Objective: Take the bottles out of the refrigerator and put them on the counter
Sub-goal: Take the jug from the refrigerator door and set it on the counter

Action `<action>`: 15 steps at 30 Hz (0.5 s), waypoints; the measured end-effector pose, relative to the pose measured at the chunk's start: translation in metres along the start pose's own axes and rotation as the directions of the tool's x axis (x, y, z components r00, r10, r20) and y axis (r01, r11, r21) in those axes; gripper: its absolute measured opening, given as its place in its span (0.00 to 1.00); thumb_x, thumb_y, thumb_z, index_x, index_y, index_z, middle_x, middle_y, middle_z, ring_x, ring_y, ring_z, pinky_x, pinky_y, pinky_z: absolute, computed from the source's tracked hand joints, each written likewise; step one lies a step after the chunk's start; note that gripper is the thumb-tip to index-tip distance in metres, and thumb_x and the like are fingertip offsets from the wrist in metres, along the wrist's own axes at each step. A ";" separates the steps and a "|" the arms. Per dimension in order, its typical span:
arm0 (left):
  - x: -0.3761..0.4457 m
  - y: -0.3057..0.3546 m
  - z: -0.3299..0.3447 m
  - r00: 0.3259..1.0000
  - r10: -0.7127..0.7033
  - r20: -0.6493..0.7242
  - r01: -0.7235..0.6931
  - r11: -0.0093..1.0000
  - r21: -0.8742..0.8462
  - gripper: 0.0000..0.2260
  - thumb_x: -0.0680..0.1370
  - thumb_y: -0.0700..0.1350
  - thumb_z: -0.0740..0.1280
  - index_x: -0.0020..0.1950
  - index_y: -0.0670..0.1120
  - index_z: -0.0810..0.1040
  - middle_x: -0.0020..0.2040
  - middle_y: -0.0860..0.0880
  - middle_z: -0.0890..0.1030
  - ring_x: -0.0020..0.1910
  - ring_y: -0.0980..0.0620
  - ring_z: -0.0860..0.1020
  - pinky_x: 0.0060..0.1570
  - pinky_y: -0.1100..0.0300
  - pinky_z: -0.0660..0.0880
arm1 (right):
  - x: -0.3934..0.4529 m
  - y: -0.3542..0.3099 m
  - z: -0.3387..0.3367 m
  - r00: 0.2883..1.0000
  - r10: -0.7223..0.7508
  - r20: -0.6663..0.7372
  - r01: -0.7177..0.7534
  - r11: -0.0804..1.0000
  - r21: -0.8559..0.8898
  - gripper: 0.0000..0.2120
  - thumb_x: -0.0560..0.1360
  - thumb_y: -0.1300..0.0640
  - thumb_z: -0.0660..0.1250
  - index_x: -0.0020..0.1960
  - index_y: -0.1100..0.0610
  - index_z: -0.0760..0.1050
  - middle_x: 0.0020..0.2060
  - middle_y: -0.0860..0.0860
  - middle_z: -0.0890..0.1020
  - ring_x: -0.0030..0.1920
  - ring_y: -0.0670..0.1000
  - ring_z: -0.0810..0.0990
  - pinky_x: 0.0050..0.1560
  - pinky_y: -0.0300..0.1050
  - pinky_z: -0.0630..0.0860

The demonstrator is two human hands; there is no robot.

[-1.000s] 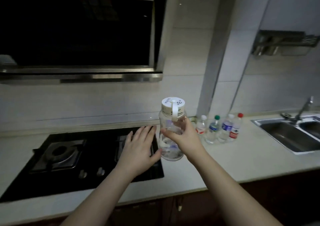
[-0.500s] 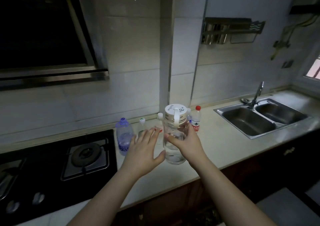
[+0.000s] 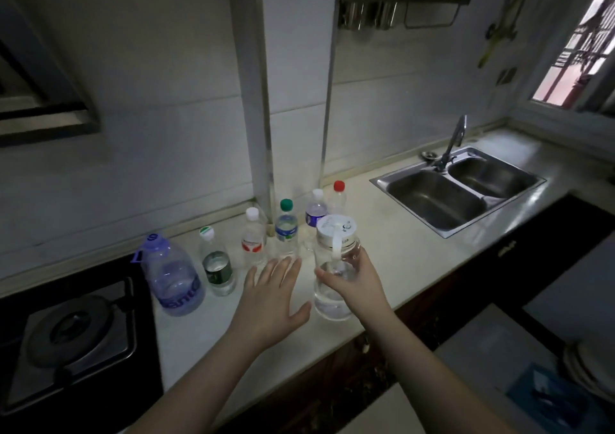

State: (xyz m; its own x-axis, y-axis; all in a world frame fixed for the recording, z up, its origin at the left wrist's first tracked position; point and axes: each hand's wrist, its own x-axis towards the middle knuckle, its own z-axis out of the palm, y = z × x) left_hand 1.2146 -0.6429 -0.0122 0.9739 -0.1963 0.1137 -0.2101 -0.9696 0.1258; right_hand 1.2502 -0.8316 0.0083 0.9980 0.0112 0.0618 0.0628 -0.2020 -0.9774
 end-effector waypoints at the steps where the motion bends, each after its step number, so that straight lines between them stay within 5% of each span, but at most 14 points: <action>1: 0.008 -0.002 0.007 1.000 0.007 0.015 -0.007 1.000 0.001 0.37 0.76 0.67 0.52 0.80 0.53 0.45 0.81 0.52 0.52 0.79 0.50 0.51 0.76 0.45 0.48 | 0.007 0.008 0.001 1.000 0.023 -0.010 -0.023 1.000 -0.004 0.31 0.64 0.55 0.82 0.63 0.47 0.72 0.55 0.40 0.81 0.54 0.35 0.79 0.51 0.28 0.73; 8: 0.059 -0.007 0.045 0.994 0.053 0.097 -0.052 0.999 -0.012 0.37 0.76 0.66 0.52 0.80 0.52 0.48 0.81 0.49 0.52 0.79 0.46 0.48 0.75 0.42 0.48 | 0.041 0.061 0.007 0.988 0.149 -0.038 -0.149 0.989 -0.014 0.29 0.64 0.52 0.82 0.59 0.42 0.72 0.51 0.34 0.81 0.50 0.30 0.78 0.42 0.22 0.72; 15: 0.091 -0.004 0.080 0.990 0.011 0.140 -0.007 1.000 -0.026 0.37 0.75 0.67 0.52 0.80 0.52 0.50 0.80 0.48 0.53 0.79 0.43 0.49 0.75 0.40 0.48 | 0.077 0.104 0.005 0.982 0.188 0.030 -0.183 0.976 -0.120 0.30 0.60 0.44 0.80 0.58 0.35 0.69 0.50 0.29 0.77 0.51 0.28 0.76 0.46 0.26 0.70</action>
State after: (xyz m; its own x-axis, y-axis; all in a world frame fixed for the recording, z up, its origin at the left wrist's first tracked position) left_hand 1.3105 -0.6688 -0.0808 0.9739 -0.2255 -0.0243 -0.2194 -0.9640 0.1504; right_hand 1.3333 -0.8471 -0.0892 0.9917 0.0028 -0.1288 -0.1213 -0.3166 -0.9408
